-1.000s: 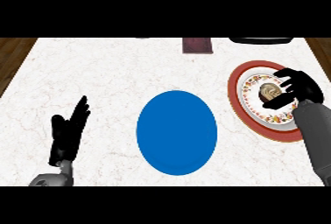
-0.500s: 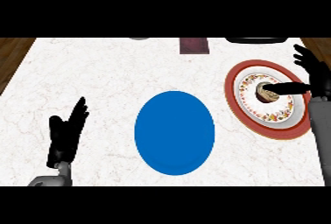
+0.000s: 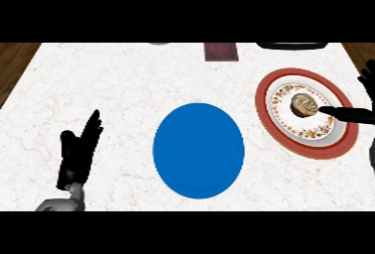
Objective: Pick the cupcake from the plate and place it in the plate
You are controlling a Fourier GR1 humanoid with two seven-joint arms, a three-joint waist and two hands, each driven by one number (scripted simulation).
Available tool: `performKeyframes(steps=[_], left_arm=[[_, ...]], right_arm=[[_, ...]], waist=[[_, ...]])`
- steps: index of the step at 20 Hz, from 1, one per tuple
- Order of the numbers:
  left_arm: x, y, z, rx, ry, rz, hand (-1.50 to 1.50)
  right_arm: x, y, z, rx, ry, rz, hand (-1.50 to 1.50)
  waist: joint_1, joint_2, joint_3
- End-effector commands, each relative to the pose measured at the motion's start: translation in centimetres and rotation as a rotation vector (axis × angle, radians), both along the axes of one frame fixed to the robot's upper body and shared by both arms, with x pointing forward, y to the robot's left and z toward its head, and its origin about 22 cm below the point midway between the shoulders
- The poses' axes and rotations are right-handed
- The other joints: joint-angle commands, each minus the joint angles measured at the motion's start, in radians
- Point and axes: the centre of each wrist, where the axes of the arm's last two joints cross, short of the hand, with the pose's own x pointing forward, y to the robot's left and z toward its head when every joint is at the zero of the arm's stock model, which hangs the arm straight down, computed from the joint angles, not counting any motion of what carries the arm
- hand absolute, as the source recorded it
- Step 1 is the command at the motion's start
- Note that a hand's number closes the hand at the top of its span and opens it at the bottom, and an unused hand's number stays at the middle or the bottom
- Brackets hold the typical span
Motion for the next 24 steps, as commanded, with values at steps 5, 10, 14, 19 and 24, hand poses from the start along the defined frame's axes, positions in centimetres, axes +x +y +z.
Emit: performKeyframes(steps=[5,10,14,19,24], left_arm=[[0.7,1.3,-1.0,-0.006,-0.006,0.004,0.00],[0.7,0.2,1.1,-0.003,-0.030,-0.004,0.00],[0.0,0.5,-2.1,0.004,0.004,-0.012,0.00],[-1.7,-0.4,0.7,0.004,-0.007,0.000,0.00],[-1.4,0.4,-0.3,0.009,-0.004,-0.024,0.00]], right_arm=[[-1.5,-0.7,-2.6,0.016,-0.053,0.052,-1.50],[-0.1,0.9,-3.1,-0.016,-0.046,0.005,-1.50],[-1.2,2.0,-5.2,-0.057,-0.003,-0.016,-1.50],[-1.7,0.7,-6.2,-0.082,0.004,-0.072,-1.50],[-1.7,-1.2,-5.2,-0.090,0.032,-0.088,-1.50]], waist=[[0.006,0.002,0.000],[0.011,0.003,0.000],[0.007,0.003,0.000],[0.012,0.003,0.000],[0.013,0.004,0.000]])
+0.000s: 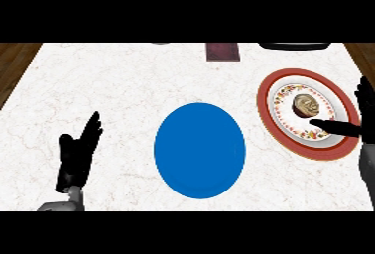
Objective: Pick the cupcake from the plate and place it in the plate
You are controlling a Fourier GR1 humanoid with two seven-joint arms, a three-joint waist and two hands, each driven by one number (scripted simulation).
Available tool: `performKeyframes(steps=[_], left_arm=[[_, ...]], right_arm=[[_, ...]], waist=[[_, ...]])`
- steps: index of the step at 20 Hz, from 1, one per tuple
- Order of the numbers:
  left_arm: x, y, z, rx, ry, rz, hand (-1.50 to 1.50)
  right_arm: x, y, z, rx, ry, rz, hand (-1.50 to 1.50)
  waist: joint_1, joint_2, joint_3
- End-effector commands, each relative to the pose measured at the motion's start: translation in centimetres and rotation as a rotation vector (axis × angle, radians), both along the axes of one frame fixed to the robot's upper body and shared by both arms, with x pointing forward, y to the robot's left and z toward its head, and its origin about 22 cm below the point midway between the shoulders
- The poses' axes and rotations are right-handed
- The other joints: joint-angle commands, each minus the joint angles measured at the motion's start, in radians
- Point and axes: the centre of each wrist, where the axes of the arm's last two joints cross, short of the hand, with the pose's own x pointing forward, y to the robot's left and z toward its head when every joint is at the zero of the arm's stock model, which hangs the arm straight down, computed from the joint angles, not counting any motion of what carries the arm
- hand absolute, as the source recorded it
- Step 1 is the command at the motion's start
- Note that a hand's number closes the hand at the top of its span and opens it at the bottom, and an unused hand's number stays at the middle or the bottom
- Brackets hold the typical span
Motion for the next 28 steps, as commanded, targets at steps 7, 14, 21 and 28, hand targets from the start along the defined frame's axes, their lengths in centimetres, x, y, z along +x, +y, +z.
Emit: performKeyframes(steps=[7,14,21,28], left_arm=[[-1.0,1.5,-0.2,0.021,0.001,0.006,0.00],[0.2,0.1,1.2,0.026,-0.006,0.006,0.00],[0.3,0.3,0.8,-0.004,-0.023,-0.002,0.00],[2.4,0.2,1.9,0.018,-0.008,0.005,0.00]], right_arm=[[-2.3,-2.8,-0.7,-0.047,0.048,-0.051,-1.50],[-2.7,-4.8,-0.5,-0.050,0.041,-0.127,-1.50],[-6.8,-7.6,-2.4,-0.041,-0.002,-0.181,-1.50],[-8.8,-10.1,-1.3,-0.045,0.000,-0.262,-1.50]], waist=[[-0.002,-0.002,0.000],[0.003,0.001,0.000],[0.006,0.002,0.001],[-0.005,0.000,0.000]])
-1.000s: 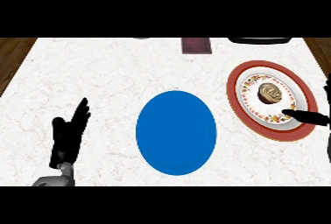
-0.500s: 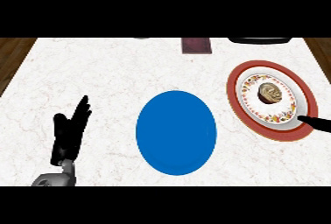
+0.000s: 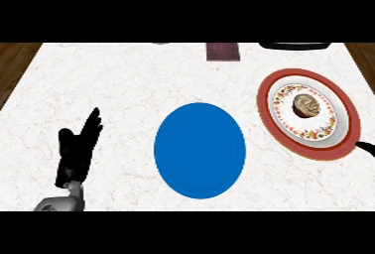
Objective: Pick the cupcake from the plate and place it in the plate
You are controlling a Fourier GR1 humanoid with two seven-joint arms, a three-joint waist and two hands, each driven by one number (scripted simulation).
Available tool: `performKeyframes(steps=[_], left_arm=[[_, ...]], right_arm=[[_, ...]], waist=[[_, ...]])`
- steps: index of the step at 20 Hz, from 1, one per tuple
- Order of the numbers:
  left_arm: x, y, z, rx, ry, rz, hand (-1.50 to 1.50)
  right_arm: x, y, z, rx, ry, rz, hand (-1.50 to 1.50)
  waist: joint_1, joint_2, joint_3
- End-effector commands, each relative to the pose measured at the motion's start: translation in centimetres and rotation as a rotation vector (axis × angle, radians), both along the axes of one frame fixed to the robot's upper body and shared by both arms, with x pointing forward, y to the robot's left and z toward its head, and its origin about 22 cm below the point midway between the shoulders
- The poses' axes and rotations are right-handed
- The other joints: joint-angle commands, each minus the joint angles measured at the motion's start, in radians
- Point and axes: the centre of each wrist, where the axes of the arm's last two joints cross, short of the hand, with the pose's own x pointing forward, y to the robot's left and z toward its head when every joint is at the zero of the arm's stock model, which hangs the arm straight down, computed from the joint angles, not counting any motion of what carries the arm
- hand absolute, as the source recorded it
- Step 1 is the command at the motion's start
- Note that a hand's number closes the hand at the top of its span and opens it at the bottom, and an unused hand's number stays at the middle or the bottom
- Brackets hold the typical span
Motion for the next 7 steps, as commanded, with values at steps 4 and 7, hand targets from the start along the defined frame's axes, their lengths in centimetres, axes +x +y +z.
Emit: performKeyframes(steps=[4,7], left_arm=[[0.3,-0.6,0.2,0.011,-0.006,0.018,0.00],[-1.7,-0.9,-1.0,0.008,-0.010,0.001,0.00]], right_arm=[[-1.1,-0.4,-1.1,-0.011,0.019,-0.058,-1.50],[-1.1,-1.1,-0.3,-0.038,0.056,-0.061,-1.50]], waist=[[0.004,0.001,0.001],[0.010,0.003,0.001]])
